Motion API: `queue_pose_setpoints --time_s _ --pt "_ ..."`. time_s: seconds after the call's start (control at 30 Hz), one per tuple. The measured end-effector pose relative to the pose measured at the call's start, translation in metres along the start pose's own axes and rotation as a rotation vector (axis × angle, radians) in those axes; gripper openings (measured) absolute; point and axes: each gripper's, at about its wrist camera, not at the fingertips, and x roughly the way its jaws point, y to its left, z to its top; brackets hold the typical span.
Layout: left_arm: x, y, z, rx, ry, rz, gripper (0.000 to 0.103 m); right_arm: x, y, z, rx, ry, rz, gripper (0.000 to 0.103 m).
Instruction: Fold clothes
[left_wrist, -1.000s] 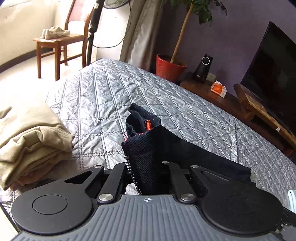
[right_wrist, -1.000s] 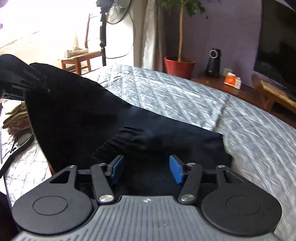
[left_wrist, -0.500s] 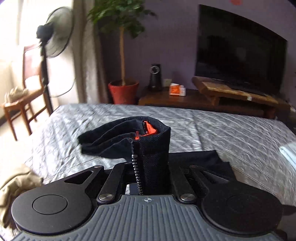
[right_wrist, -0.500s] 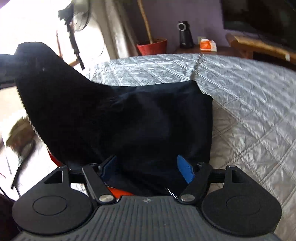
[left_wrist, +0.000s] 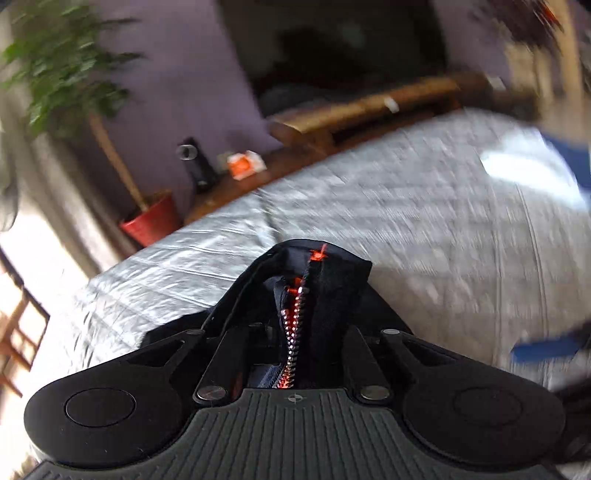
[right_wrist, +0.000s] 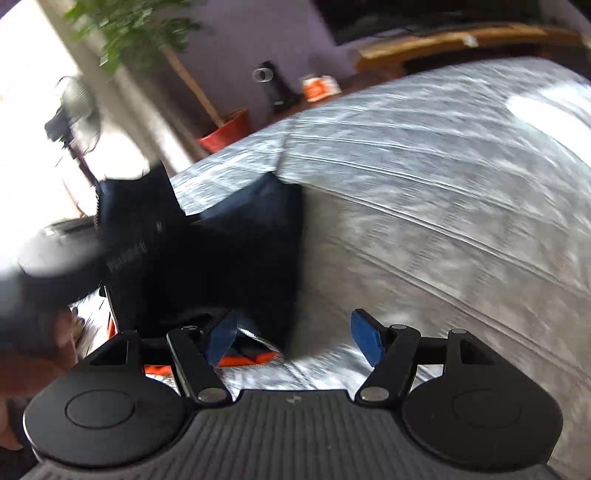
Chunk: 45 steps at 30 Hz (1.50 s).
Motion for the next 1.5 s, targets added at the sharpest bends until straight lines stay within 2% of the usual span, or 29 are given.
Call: queue_pose_setpoints --time_s 0.17,0.37,0.4,0.47,0.57,0.7,0.8,0.83,0.9,0.93,1.03,1.07,1.13,1.23,1.3,1.37,1.5 --pt "0.03 -0.045 -0.022 0.233 0.071 -0.003 0.016 -0.008 -0.014 0.007 0.011 -0.018 -0.042 0.065" --pt "0.029 -0.059 -0.032 0.336 0.022 0.014 0.017 -0.015 -0.018 0.009 -0.012 -0.022 -0.069 0.065" --pt "0.025 -0.057 -0.031 0.325 0.005 -0.003 0.019 -0.015 -0.018 0.009 -0.007 -0.018 -0.07 0.065" --pt "0.017 -0.051 -0.032 0.278 -0.019 -0.05 0.031 -0.019 -0.018 0.01 -0.02 -0.027 -0.079 0.065" --pt "0.009 -0.038 -0.035 0.177 -0.03 -0.118 0.034 -0.03 -0.018 0.017 -0.064 -0.051 -0.109 0.065" --pt "-0.004 -0.013 -0.037 0.011 -0.077 -0.217 0.039 -0.044 -0.021 0.041 -0.12 -0.127 -0.149 0.065" --pt "-0.008 -0.004 -0.035 -0.052 -0.083 -0.278 0.053 -0.047 -0.012 0.057 -0.212 -0.177 -0.179 0.066" --pt "-0.006 -0.006 -0.034 -0.04 -0.067 -0.285 0.06 -0.045 -0.008 0.061 -0.234 -0.184 -0.184 0.066" --pt "0.0 -0.013 -0.036 -0.001 -0.044 -0.299 0.061 -0.04 0.0 0.066 -0.263 -0.19 -0.184 0.066" --pt "0.0 -0.013 -0.037 -0.016 -0.049 -0.321 0.059 -0.037 0.004 0.068 -0.275 -0.194 -0.182 0.066" --pt "-0.014 0.018 -0.039 -0.219 -0.113 -0.476 0.06 -0.033 0.019 0.072 -0.336 -0.214 -0.165 0.066" --pt "-0.02 0.032 -0.039 -0.271 -0.144 -0.49 0.06 -0.032 0.025 0.074 -0.377 -0.222 -0.164 0.066" --pt "-0.026 0.062 -0.041 -0.369 -0.186 -0.453 0.062 -0.031 0.039 0.075 -0.464 -0.238 -0.163 0.066" --pt "-0.024 0.12 -0.052 -0.577 -0.196 -0.375 0.065 -0.031 0.058 0.075 -0.624 -0.271 -0.169 0.066" --pt "-0.02 0.159 -0.065 -0.731 -0.194 -0.304 0.065 -0.03 0.069 0.07 -0.691 -0.286 -0.154 0.059" --pt "-0.019 0.186 -0.076 -0.818 -0.193 -0.191 0.067 -0.023 0.083 0.06 -0.738 -0.252 -0.12 0.056" --pt "-0.014 0.21 -0.092 -0.897 -0.155 0.082 0.069 0.003 0.127 0.015 -0.939 -0.146 -0.044 0.055"
